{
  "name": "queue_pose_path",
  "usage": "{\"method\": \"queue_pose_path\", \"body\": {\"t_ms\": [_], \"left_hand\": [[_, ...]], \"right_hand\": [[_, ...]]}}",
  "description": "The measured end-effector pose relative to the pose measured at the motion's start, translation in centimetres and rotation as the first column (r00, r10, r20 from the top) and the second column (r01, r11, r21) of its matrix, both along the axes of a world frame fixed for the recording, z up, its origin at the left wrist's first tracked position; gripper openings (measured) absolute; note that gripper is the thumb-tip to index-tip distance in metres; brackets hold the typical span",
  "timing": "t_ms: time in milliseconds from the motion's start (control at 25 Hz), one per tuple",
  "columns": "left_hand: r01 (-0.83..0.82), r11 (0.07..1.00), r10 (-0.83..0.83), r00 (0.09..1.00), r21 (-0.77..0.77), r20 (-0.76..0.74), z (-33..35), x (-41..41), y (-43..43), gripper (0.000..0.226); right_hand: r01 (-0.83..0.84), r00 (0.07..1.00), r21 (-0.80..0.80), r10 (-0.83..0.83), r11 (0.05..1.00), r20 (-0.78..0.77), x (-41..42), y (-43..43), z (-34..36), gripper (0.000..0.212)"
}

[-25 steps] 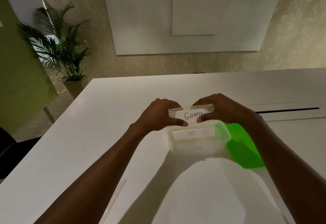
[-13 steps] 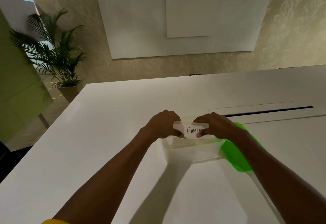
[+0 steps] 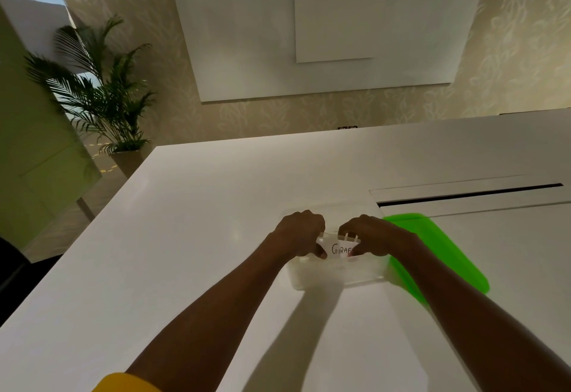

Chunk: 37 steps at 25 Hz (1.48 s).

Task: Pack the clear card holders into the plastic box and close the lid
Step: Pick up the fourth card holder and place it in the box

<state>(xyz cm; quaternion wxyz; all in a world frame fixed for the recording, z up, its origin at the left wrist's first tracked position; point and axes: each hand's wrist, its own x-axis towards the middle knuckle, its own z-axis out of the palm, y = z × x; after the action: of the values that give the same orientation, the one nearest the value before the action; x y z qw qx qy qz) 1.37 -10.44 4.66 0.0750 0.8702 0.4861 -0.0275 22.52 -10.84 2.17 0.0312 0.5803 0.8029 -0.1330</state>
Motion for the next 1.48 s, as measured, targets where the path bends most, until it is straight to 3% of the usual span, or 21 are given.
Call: {"method": "queue_pose_path", "body": {"t_ms": [360,520,720,960,1280,1480], "left_hand": [[-0.017,1.0,0.016,0.999,-0.022,-0.046,-2.0,0.4,0.2,0.034],[-0.037,0.995,0.037,0.999,-0.097,-0.005,-3.0,0.4,0.2,0.04],[-0.02,0.982,0.02,1.0,-0.186,-0.003,-2.8,0.4,0.5,0.039],[-0.057,0.984,0.063,0.998,-0.169,0.027,-1.3,-0.6,-0.8,0.043],[-0.173,0.985,0.168,0.968,0.009,0.185,0.1,-2.5,-4.4,0.041],[-0.245,0.962,0.19,0.919,0.123,0.346,-0.1,-5.3,-9.4,0.063]], "right_hand": [[-0.049,0.993,0.038,0.045,0.998,0.105,-0.3,0.1,-0.3,0.042],[-0.033,0.996,-0.003,0.034,0.999,0.084,-0.4,0.0,-0.3,0.049],[-0.021,0.999,-0.039,0.023,0.999,0.036,0.1,0.2,-0.8,0.037],[0.006,0.951,-0.053,-0.022,0.999,-0.308,-0.2,0.5,-1.5,0.022],[0.132,0.888,0.184,-0.034,0.974,-0.458,-1.5,-0.8,-0.9,0.014],[0.148,0.863,0.318,0.035,0.936,-0.504,-5.2,-3.1,0.3,0.023]]}}
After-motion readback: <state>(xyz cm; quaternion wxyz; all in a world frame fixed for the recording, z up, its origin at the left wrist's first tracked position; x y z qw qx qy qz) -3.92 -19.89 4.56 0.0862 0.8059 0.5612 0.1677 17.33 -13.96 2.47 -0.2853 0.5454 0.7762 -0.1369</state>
